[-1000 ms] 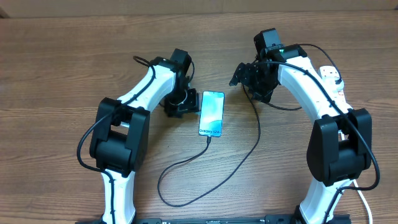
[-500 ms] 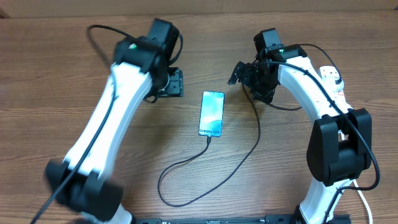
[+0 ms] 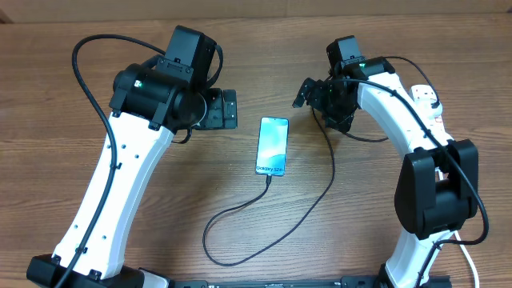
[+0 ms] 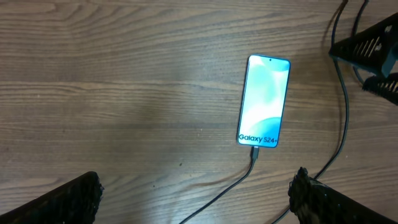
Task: Plug charger to phone and switch on socket
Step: 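Move the right gripper to the power strip's switch beside the plug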
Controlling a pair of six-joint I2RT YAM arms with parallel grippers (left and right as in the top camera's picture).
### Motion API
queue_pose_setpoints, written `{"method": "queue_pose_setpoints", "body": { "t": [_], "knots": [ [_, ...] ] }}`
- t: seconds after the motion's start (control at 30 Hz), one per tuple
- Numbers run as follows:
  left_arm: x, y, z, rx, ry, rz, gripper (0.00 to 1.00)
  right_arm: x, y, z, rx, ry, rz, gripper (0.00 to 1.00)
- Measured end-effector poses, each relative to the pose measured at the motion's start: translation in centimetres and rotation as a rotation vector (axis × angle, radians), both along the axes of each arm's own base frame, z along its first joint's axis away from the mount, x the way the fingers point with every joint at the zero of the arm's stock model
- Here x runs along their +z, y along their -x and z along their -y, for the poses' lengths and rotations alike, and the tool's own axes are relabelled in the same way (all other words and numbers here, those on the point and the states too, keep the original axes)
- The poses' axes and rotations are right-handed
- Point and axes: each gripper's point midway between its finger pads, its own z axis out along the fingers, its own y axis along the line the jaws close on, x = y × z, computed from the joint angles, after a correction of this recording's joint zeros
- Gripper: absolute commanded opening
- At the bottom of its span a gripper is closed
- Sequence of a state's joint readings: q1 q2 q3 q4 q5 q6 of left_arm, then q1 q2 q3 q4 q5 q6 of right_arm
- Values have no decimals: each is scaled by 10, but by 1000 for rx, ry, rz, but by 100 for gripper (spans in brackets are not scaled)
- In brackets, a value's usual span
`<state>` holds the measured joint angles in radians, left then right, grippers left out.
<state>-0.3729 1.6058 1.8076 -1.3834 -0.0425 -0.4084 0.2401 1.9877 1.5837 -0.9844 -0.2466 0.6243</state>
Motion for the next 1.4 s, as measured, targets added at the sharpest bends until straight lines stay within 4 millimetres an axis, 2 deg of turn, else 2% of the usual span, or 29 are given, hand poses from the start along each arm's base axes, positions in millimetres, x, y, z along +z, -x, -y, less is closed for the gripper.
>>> {"method": "queue_pose_setpoints", "body": {
  "t": [0.2,0.27,0.33,0.47,0.6,0.67,0.87,1.0,1.1,1.2,1.27,1.4],
  "knots": [
    [0,0,0,0,0,0,100,5,-3,1,27,-9,17,100],
    [0,0,0,0,0,0,99,15,-9,5,32,-13,35,100],
    [0,0,0,0,0,0,100,34,-22,14,26,-18,78,100],
    [0,0,0,0,0,0,99,80,-54,51,-9,-17,197,100],
    [0,0,0,0,0,0,99,111,-74,100,-52,9,290,100],
    [0,0,0,0,0,0,100,118,-78,128,-72,31,322,100],
    [0,0,0,0,0,0,100,115,-69,213,-153,121,319,100],
    [0,0,0,0,0,0,99,111,-52,275,-262,187,284,100],
    [0,0,0,0,0,0,99,108,-37,312,-332,227,258,100],
    [0,0,0,0,0,0,100,102,-26,340,-379,259,243,100],
    [0,0,0,0,0,0,100,93,-19,351,-387,270,227,100],
    [0,0,0,0,0,0,100,70,-9,352,-329,266,197,100]
  ]
}}
